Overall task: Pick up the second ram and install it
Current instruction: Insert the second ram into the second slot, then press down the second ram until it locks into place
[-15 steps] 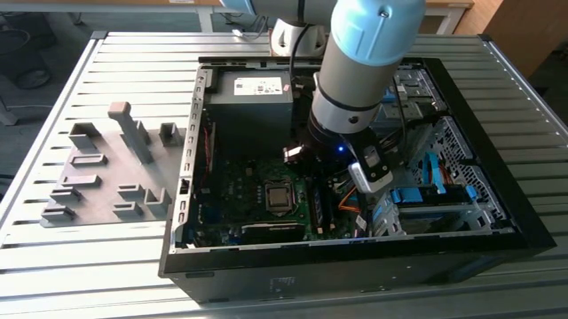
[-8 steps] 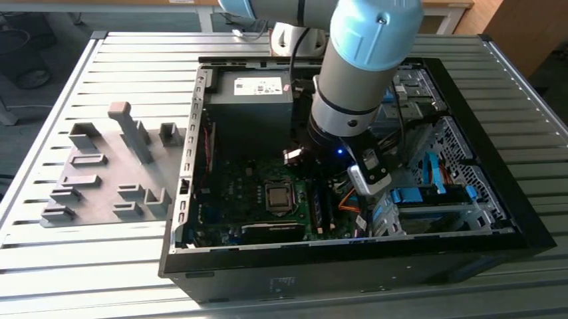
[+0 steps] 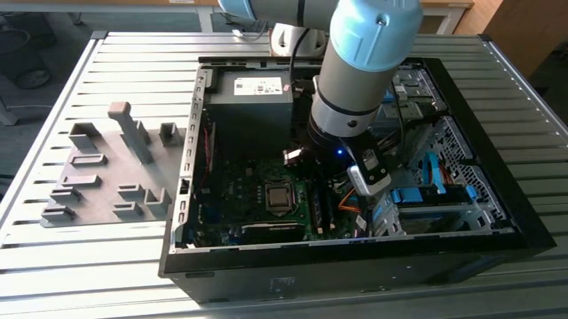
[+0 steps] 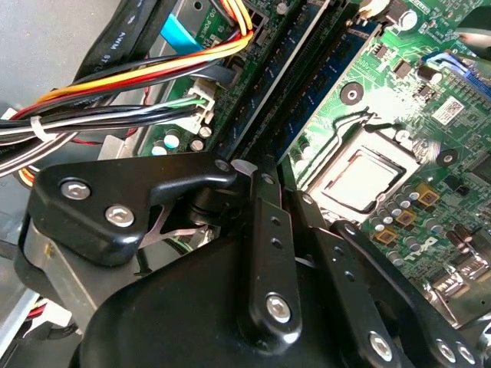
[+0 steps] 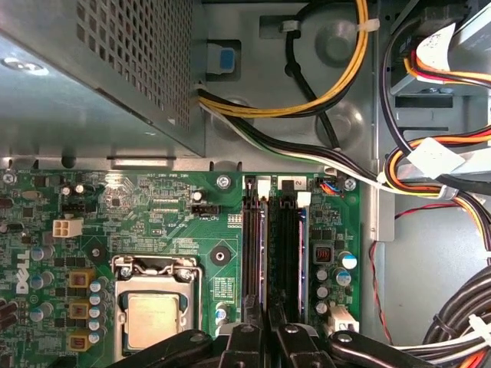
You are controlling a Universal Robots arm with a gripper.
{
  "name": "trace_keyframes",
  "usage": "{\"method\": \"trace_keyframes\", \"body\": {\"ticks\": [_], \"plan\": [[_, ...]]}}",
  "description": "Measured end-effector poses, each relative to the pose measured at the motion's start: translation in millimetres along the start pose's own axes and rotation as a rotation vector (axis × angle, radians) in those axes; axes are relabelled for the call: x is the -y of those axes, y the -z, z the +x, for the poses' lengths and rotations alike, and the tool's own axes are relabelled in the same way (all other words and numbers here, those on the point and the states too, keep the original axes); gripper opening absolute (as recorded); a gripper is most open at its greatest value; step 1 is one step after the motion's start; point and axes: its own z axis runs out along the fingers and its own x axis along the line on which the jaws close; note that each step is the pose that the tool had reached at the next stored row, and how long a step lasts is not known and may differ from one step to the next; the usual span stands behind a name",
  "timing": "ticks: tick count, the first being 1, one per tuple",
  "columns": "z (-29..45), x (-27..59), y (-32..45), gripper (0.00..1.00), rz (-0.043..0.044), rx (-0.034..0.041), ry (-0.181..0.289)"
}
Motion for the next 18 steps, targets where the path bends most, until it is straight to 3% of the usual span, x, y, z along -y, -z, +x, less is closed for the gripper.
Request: {"method": "trace_keyframes", "body": {"ticks": [4,5,16,18], "plan": [[0.1,-0.1,2.0,0.15,-0.0004,-0.0005,0.000],[0.2,-0.1,3.8,0.21,-0.0002,-0.0007,0.000],[1.5,-1.0,28.1,0.21,-0.0002,-0.0024,0.000],[1.5,-1.1,29.6,0.21,-0.0002,-0.0029,0.000]]}}
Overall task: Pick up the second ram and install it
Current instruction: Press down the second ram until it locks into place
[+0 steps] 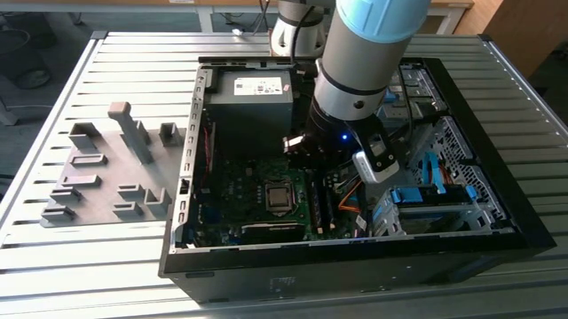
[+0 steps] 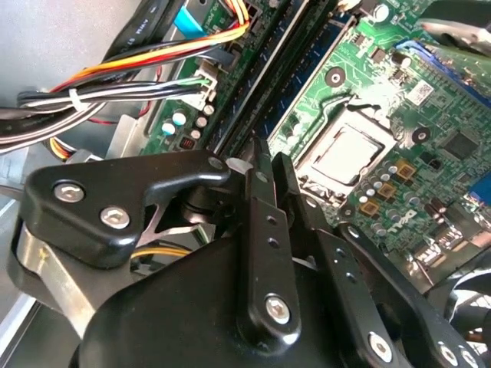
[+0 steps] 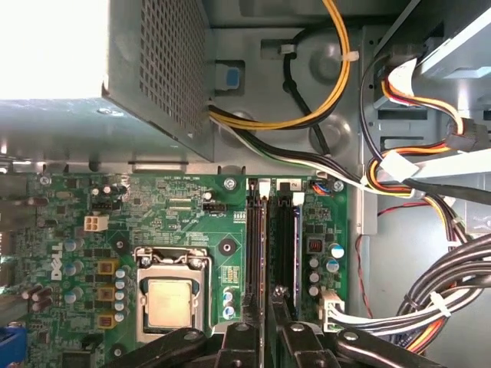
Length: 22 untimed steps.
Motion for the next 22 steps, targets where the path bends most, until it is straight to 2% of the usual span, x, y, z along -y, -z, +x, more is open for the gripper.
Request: {"method": "trace_keyframes", "body": {"ticks": [4,6,12,22], "plan": [[0.0,0.0,0.1,0.19,0.0000,-0.0001,0.000],[0.0,0.0,0.1,0.11,0.0000,-0.0001,0.000],[0.0,3.7,-0.3,0.11,0.0003,-0.0001,0.000],[0.2,6.0,-12.5,0.11,0.0012,-0.0004,0.000]]}}
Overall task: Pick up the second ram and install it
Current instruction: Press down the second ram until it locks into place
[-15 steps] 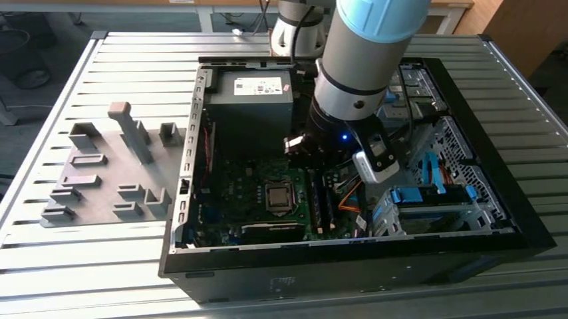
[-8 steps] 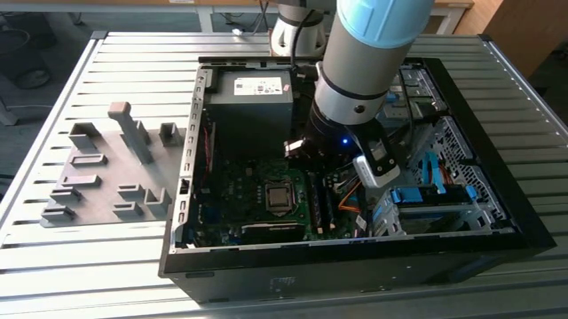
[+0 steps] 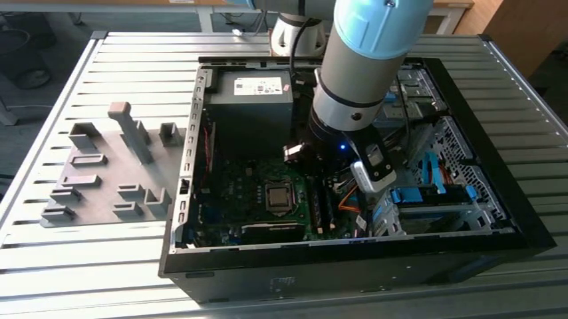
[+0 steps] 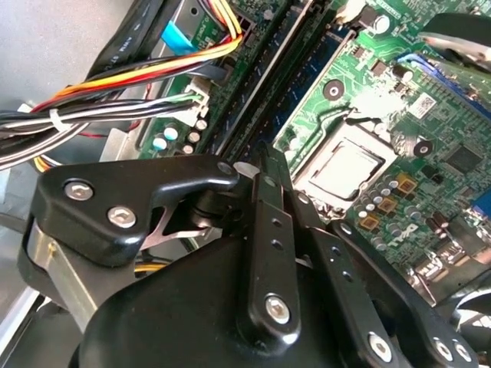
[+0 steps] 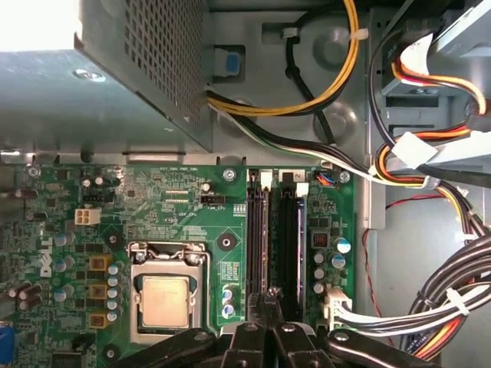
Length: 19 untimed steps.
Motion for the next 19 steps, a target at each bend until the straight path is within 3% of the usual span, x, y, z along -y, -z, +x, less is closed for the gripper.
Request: {"method": "trace_keyframes", "body": {"ticks": [7,10,14,19], "plan": [[-0.3,0.3,-6.1,0.11,0.0005,-0.0002,0.000],[-0.2,-0.3,-2.2,0.11,-0.0027,0.0011,0.000],[0.6,-0.5,10.7,0.11,-0.0011,0.0003,0.000],[0.7,-0.5,12.2,0.11,-0.0009,0.0003,0.000]]}}
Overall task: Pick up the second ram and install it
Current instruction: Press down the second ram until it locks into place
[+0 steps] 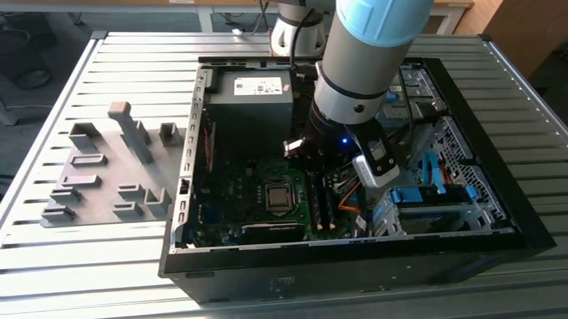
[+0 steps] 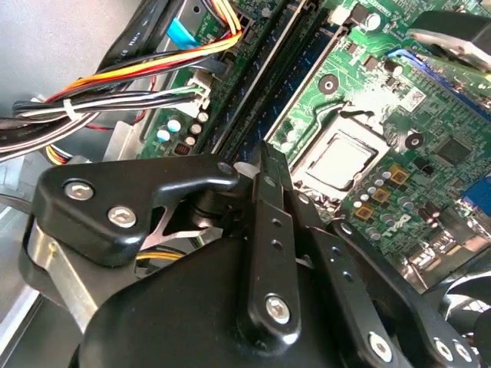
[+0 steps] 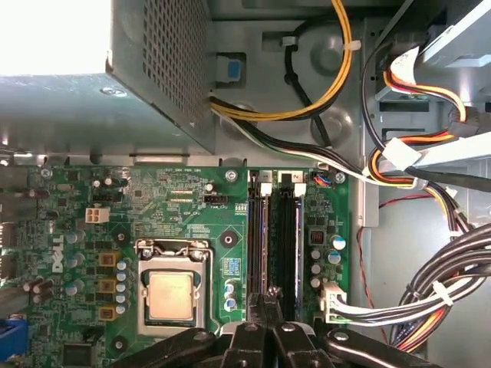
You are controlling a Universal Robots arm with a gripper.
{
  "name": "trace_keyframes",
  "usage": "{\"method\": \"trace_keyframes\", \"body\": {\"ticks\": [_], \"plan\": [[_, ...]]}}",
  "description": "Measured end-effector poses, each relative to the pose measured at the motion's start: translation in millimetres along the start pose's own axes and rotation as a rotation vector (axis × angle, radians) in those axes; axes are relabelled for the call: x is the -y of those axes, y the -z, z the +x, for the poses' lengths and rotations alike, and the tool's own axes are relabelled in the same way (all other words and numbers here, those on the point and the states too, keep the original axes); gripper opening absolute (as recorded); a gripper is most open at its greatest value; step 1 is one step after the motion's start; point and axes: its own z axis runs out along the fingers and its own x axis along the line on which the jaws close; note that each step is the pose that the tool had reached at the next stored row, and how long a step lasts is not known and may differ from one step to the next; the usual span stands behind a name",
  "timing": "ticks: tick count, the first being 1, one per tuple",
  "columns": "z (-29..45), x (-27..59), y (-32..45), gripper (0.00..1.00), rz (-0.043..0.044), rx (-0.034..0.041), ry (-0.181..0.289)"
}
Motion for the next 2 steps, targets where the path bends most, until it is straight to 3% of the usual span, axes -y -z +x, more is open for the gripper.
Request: {"method": "trace_keyframes", "body": {"ticks": [2], "plan": [[0.0,0.0,0.1,0.11,-0.0001,0.0000,0.000]]}}
